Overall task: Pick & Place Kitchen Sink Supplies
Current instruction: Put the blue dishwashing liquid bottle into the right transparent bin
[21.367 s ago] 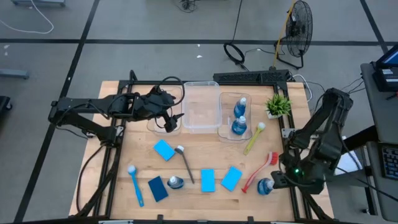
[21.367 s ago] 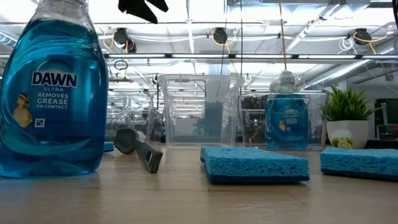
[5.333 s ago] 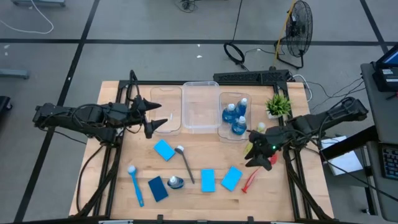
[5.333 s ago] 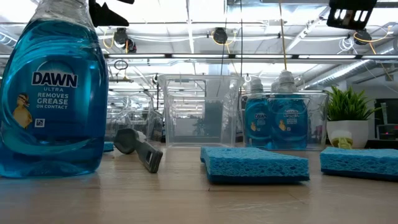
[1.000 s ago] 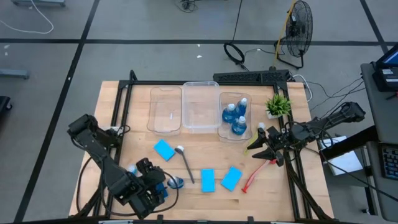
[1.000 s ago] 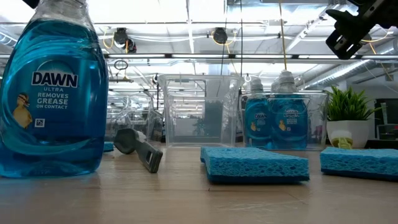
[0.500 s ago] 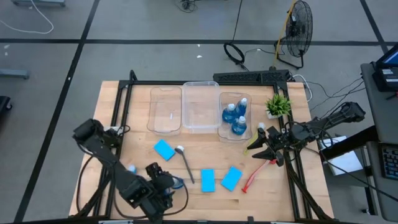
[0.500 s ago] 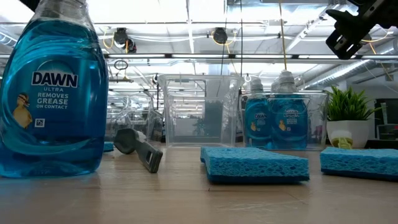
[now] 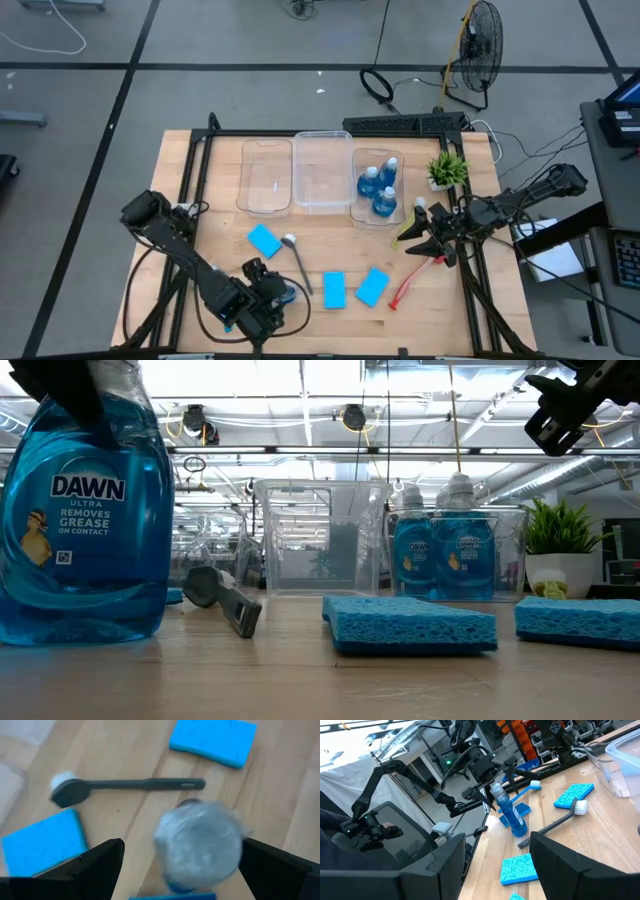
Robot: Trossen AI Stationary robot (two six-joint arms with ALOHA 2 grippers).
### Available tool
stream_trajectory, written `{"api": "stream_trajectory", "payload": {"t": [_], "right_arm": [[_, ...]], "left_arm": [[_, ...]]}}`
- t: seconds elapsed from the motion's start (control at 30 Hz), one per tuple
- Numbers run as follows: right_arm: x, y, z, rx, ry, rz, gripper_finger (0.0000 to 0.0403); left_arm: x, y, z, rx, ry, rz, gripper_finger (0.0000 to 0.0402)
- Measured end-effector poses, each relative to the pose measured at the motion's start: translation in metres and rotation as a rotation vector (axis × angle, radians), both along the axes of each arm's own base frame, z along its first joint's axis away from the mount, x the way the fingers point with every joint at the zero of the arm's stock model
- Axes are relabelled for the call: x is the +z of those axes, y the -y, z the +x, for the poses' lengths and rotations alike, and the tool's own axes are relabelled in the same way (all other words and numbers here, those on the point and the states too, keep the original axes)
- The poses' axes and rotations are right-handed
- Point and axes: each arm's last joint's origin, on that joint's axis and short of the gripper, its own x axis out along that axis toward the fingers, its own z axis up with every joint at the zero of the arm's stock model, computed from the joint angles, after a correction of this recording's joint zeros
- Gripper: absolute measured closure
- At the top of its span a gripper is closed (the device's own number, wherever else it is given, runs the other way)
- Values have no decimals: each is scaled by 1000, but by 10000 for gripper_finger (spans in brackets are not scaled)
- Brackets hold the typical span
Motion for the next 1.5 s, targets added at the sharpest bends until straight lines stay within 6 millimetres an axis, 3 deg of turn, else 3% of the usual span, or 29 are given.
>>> {"api": "stream_trajectory", "payload": {"t": [1.5], "right_arm": [[0, -1, -1, 51, 4, -9, 193]], "left_arm": [[-3, 1, 3, 4, 3, -68, 36]]}}
